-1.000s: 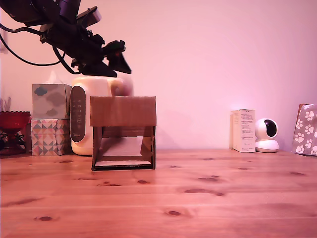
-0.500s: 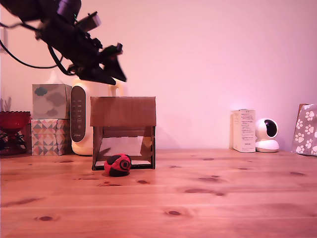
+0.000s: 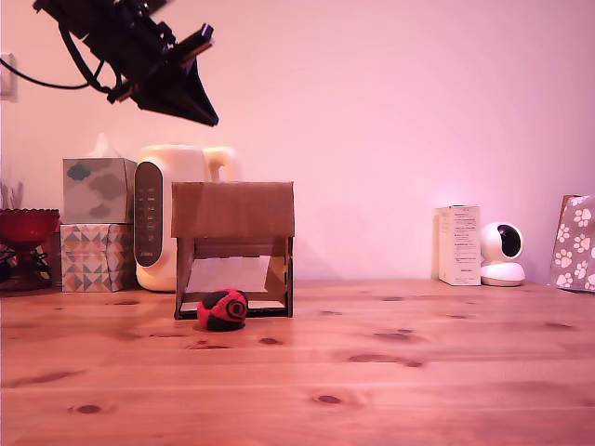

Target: Drop the footbag into the cardboard dice tower

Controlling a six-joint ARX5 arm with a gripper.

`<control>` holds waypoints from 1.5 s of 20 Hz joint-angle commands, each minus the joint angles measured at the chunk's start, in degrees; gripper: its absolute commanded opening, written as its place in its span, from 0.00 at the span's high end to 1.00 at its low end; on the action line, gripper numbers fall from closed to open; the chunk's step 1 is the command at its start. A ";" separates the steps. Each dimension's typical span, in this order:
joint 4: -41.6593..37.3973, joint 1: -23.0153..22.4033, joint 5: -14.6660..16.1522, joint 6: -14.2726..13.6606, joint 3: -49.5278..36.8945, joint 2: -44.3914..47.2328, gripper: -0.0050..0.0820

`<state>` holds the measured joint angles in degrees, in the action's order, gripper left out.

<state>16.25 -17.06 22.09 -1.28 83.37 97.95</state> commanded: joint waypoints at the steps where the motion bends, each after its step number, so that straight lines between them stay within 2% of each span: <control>1: -0.83 -0.87 0.24 -0.24 -4.31 -0.59 0.97; 4: -3.61 -1.49 0.24 -0.17 -10.40 -3.06 0.97; 6: -6.45 -1.95 0.26 0.98 -15.47 -5.22 0.97; 9: -13.44 -2.25 0.42 4.00 -24.17 -8.26 0.97; 14: -26.25 -2.84 0.39 6.12 -39.15 -11.43 0.97; 18: -34.97 -2.84 0.31 8.09 -47.47 -11.43 0.97; 22: -37.05 -2.99 -1.60 8.37 -48.35 -11.02 0.97; 26: -45.07 -2.99 -4.85 8.37 -48.30 -8.15 0.96; 30: -51.30 -2.99 -5.20 8.37 -47.65 -3.61 0.95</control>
<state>-33.87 -19.86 16.84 7.03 35.68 93.27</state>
